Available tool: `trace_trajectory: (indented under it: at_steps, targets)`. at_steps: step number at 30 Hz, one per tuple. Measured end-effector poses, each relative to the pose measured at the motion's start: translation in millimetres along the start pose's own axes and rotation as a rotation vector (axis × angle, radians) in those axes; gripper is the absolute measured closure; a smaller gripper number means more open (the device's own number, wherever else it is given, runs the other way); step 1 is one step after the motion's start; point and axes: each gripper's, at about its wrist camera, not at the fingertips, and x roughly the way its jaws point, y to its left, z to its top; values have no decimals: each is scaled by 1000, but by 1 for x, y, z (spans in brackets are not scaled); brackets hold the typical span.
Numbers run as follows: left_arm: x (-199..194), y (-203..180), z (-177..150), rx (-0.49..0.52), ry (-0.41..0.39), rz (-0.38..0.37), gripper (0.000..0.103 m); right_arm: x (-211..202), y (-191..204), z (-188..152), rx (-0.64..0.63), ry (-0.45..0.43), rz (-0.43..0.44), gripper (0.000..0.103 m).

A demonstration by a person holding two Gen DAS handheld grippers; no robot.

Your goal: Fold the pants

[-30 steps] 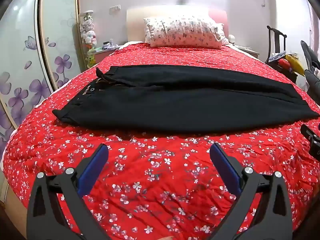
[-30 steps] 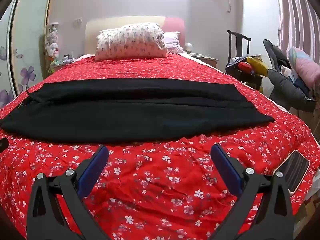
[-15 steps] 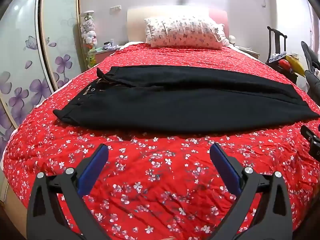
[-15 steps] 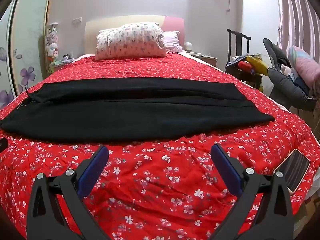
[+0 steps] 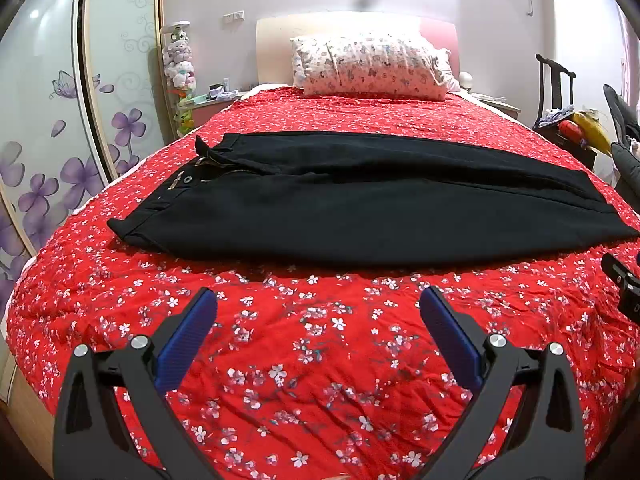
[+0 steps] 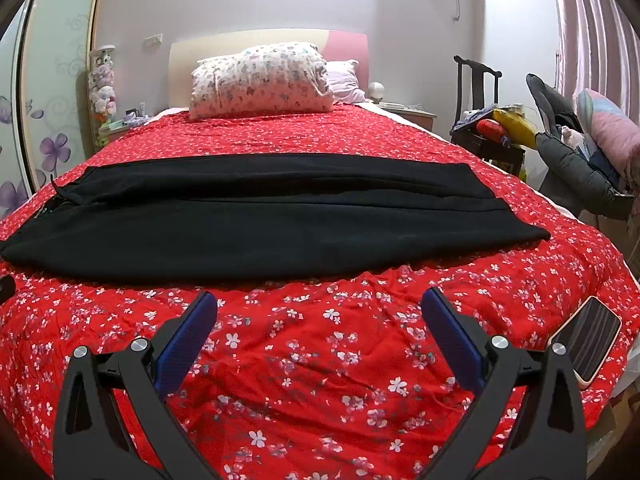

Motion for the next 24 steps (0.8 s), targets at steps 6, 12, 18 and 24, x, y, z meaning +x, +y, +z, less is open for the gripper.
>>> trace_trajectory:
  at_steps: [6, 12, 18, 24]
  targets:
    - [0, 0, 0, -1, 0, 1, 2, 0, 0, -1, 0, -1, 0, 1]
    - [0, 0, 0, -2, 0, 0, 2, 2, -2, 0, 2, 2, 3, 1]
    - [0, 1, -1, -8, 1, 0, 2, 2, -2, 0, 2, 3, 3, 1]
    - [0, 2, 0, -7, 1, -2, 2, 2, -2, 0, 3, 4, 4, 1]
